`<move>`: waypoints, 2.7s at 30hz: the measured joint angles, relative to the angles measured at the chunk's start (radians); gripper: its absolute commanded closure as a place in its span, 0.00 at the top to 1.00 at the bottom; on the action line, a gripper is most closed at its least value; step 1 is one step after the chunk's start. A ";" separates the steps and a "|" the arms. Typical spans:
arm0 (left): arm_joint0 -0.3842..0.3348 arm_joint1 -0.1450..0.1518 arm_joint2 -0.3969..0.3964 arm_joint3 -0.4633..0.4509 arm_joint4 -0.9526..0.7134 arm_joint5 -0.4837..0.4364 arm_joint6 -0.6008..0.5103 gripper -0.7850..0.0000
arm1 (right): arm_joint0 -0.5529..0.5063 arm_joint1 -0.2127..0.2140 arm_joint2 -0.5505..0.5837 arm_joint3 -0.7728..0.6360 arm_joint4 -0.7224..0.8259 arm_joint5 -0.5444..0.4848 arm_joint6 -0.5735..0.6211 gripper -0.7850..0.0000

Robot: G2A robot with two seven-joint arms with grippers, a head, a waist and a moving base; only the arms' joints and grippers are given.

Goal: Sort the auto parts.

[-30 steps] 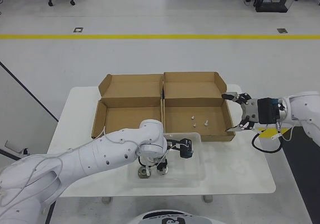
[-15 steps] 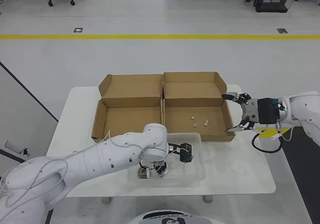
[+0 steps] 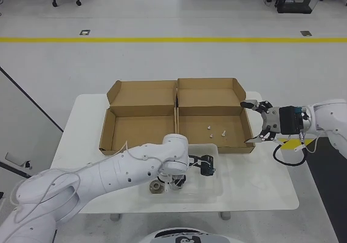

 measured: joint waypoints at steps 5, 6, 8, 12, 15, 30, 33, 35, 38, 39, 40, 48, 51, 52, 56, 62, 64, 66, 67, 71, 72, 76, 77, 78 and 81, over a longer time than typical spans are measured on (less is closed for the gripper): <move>0.019 -0.004 0.000 -0.001 0.032 -0.004 0.004 0.47 | 0.000 0.000 0.000 0.000 0.000 0.000 0.000 1.00; 0.020 -0.004 0.000 -0.002 0.034 -0.003 0.003 0.48 | 0.000 0.000 0.000 0.000 0.000 0.000 0.000 1.00; 0.017 -0.002 0.000 -0.011 0.034 -0.001 0.001 0.49 | 0.000 0.000 0.000 0.000 0.000 0.000 0.000 1.00; 0.000 0.011 0.000 -0.043 0.013 0.003 -0.003 0.50 | 0.000 0.000 0.000 0.000 0.000 0.000 0.000 1.00; -0.008 0.025 0.000 -0.072 0.001 0.006 -0.006 0.51 | 0.000 0.000 0.000 0.000 0.000 0.000 0.000 1.00; -0.015 0.045 0.000 -0.068 0.027 0.030 -0.030 0.45 | 0.000 0.000 0.000 0.000 0.000 0.000 0.000 1.00; -0.014 0.039 0.000 -0.057 0.035 0.034 -0.034 0.45 | 0.000 0.000 0.000 0.000 0.000 0.000 0.000 1.00; -0.010 0.034 0.000 -0.047 0.038 0.032 -0.032 0.44 | 0.000 0.000 0.000 0.000 0.000 0.000 0.000 1.00; -0.002 0.026 0.000 -0.030 0.042 0.027 -0.027 0.43 | 0.000 0.000 0.000 0.000 0.000 0.000 0.000 1.00; 0.000 0.023 0.000 -0.024 0.043 0.025 -0.026 0.43 | 0.000 0.000 0.000 0.000 0.000 0.000 0.000 1.00; 0.003 0.020 0.000 -0.018 0.044 0.022 -0.023 0.43 | 0.000 0.000 0.000 0.000 0.000 0.000 0.000 1.00; 0.015 0.003 0.000 0.004 0.025 -0.005 0.005 0.47 | 0.000 0.000 0.000 0.000 0.000 0.000 0.000 1.00; 0.014 0.002 0.000 0.003 0.018 -0.008 0.008 0.47 | 0.000 0.000 0.000 0.000 0.000 0.000 0.000 1.00; 0.014 0.002 0.000 0.003 0.017 -0.008 0.007 0.46 | 0.000 0.000 0.000 0.000 0.000 0.000 0.000 1.00; 0.016 0.002 0.000 0.008 0.019 -0.003 0.003 0.44 | 0.000 0.000 0.000 0.000 0.000 0.000 0.000 1.00; 0.023 -0.005 0.000 0.028 0.016 -0.009 0.009 0.43 | 0.000 0.000 0.000 0.000 0.000 0.000 0.000 1.00; 0.022 -0.007 0.000 0.031 0.017 -0.010 0.010 0.42 | 0.000 0.000 0.000 0.000 0.000 0.000 0.000 1.00; 0.021 -0.009 0.000 0.033 0.018 -0.011 0.011 0.41 | 0.000 0.000 0.000 0.000 0.000 0.000 0.000 1.00; 0.021 -0.010 0.000 0.035 0.018 -0.011 0.011 0.41 | 0.000 0.000 0.000 0.000 0.000 0.000 0.000 1.00; 0.020 -0.012 0.000 0.042 0.018 -0.016 0.016 0.40 | 0.000 0.000 0.000 0.000 0.000 0.000 0.000 1.00; 0.019 -0.012 0.000 0.044 0.018 -0.017 0.017 0.40 | 0.000 0.000 0.000 0.000 0.000 0.000 0.000 1.00; 0.016 -0.014 0.000 0.052 0.018 -0.014 0.014 0.38 | 0.000 0.000 0.000 0.000 0.000 0.000 0.000 1.00; 0.016 -0.015 0.000 0.054 0.018 -0.013 0.013 0.37 | 0.000 0.000 0.000 0.000 0.000 0.000 0.000 1.00; 0.016 -0.015 0.000 0.057 0.018 -0.012 0.011 0.35 | 0.000 0.000 0.000 0.000 0.000 0.000 0.000 1.00; 0.017 -0.018 0.000 0.064 0.014 -0.010 0.010 0.31 | 0.000 0.000 0.000 0.000 0.000 0.000 0.000 1.00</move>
